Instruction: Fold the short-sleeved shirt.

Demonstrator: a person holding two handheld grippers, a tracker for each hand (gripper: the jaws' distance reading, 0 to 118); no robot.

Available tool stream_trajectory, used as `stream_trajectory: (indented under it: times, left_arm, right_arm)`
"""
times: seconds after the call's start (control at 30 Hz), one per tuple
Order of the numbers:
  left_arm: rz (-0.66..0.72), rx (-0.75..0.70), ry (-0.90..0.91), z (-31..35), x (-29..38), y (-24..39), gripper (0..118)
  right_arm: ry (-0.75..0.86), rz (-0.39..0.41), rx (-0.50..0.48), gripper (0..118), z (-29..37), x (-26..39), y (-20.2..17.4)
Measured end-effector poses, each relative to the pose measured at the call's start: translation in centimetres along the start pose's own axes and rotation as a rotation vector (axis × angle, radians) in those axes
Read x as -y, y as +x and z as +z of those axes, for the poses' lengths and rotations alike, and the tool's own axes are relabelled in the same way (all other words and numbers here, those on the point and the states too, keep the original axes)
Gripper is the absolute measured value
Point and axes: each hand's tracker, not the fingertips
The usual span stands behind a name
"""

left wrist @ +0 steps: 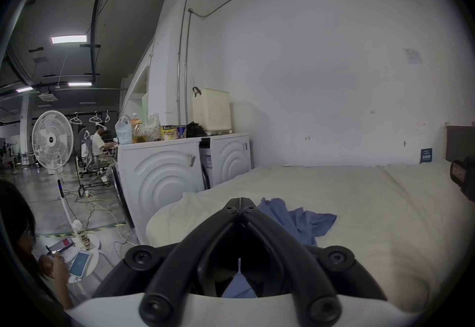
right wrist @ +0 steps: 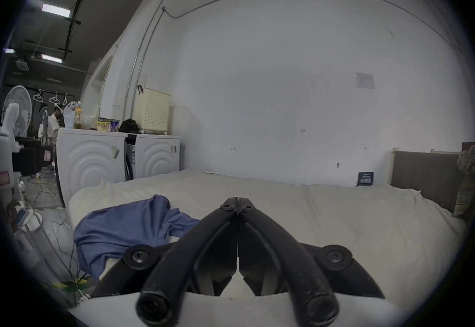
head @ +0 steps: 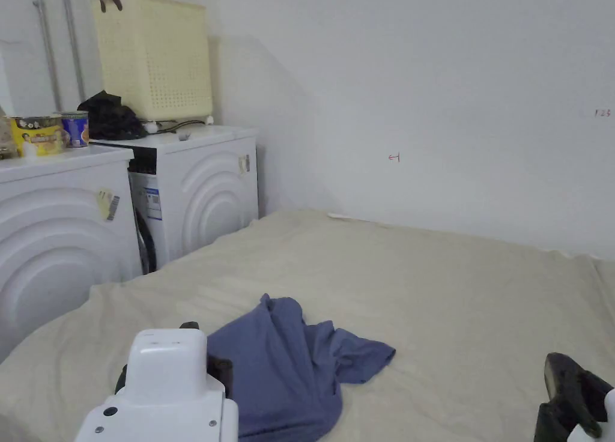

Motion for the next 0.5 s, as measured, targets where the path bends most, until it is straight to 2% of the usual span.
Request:
stream_trajectory:
  times: [0.2,0.27,0.37,0.5]
  left_arm:
    - [-0.003,-0.037,0.012,-1.6,0.7,0.1,0]
    - [0.025,0.039,-0.026,-3.3,0.1,0.2,0]
    - [0.058,0.124,-0.124,-8.3,-0.8,0.2,0]
    - [0.026,0.311,-0.382,-18.8,-0.1,0.9,0]
  right_arm:
    - [-0.008,0.0,-0.016,0,-1.0,-0.1,0.3]
    - [-0.015,0.007,-0.026,0,-1.1,-0.1,1.0]
    - [-0.029,0.062,-0.01,0,-1.0,0.1,1.5]
    - [-0.067,0.099,0.005,0,-1.3,0.4,2.1]
